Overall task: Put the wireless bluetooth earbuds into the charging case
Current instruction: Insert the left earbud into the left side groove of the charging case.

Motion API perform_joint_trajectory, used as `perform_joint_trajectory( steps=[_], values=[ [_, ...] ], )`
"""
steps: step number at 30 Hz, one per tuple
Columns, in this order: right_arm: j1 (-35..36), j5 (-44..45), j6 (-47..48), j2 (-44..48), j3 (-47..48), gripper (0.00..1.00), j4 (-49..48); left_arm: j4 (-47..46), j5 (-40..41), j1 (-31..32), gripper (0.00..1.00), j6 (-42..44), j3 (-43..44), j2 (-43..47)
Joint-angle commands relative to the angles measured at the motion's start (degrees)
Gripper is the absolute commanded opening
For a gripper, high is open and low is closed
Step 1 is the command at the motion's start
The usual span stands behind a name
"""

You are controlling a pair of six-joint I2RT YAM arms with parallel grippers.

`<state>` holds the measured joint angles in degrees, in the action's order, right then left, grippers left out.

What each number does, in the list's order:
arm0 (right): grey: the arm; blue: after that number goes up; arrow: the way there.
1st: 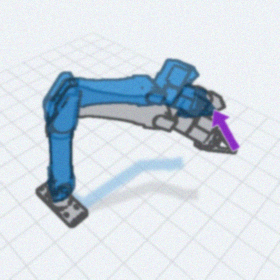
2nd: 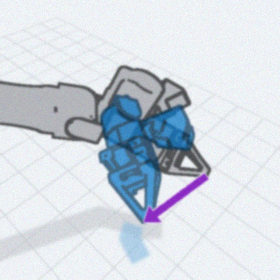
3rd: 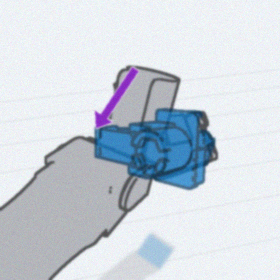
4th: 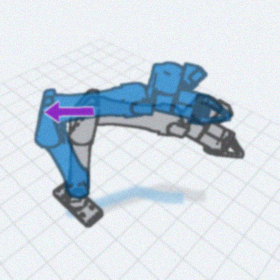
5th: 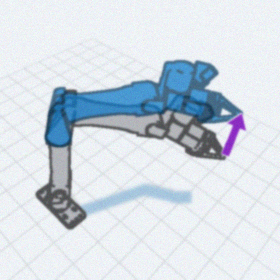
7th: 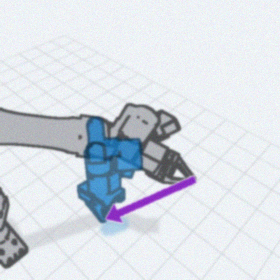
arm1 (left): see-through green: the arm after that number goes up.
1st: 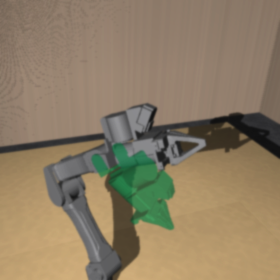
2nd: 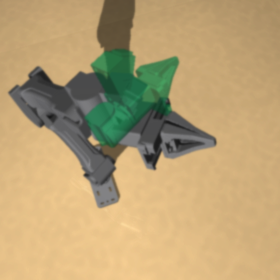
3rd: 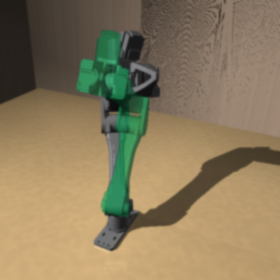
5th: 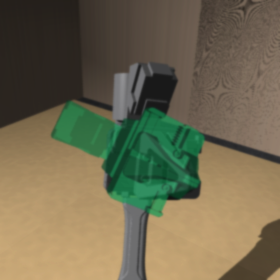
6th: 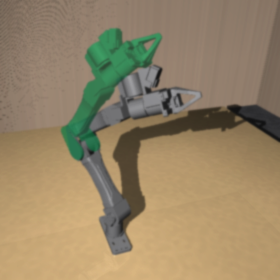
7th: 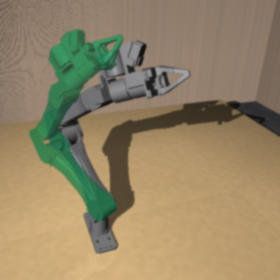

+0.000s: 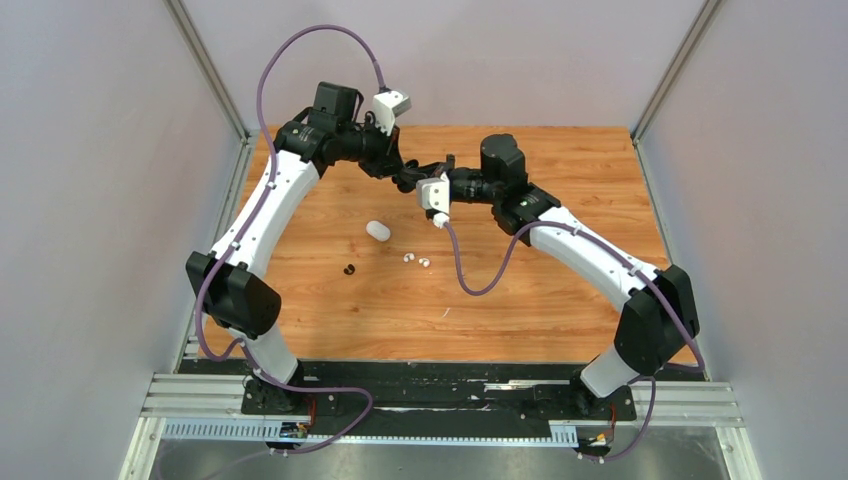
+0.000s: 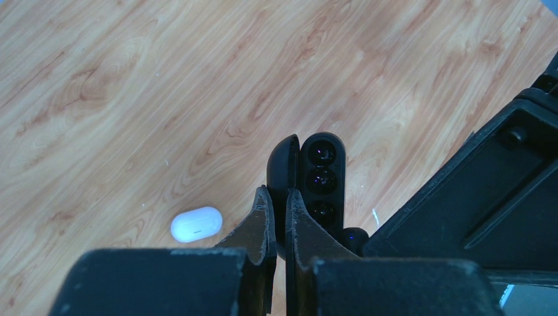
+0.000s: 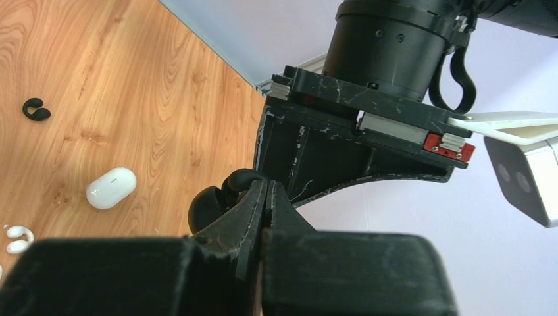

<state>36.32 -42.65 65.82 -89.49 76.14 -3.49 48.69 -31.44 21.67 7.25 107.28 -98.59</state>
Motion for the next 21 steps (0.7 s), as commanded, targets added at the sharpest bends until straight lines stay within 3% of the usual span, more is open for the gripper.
perform_joint_trajectory(
  steps=[1, 21],
  values=[
    [0.25, -2.26, 2.08, -0.63, 2.52, 0.0, 0.23, -0.3, -0.53, 0.21, 0.0, -1.52, 2.04, 2.51],
    [0.25, -0.21, 6.67, -2.15, 2.57, 0.0, 0.38, -0.09, -1.14, 0.21, 0.0, -0.99, 1.39, 2.96]
  ],
)
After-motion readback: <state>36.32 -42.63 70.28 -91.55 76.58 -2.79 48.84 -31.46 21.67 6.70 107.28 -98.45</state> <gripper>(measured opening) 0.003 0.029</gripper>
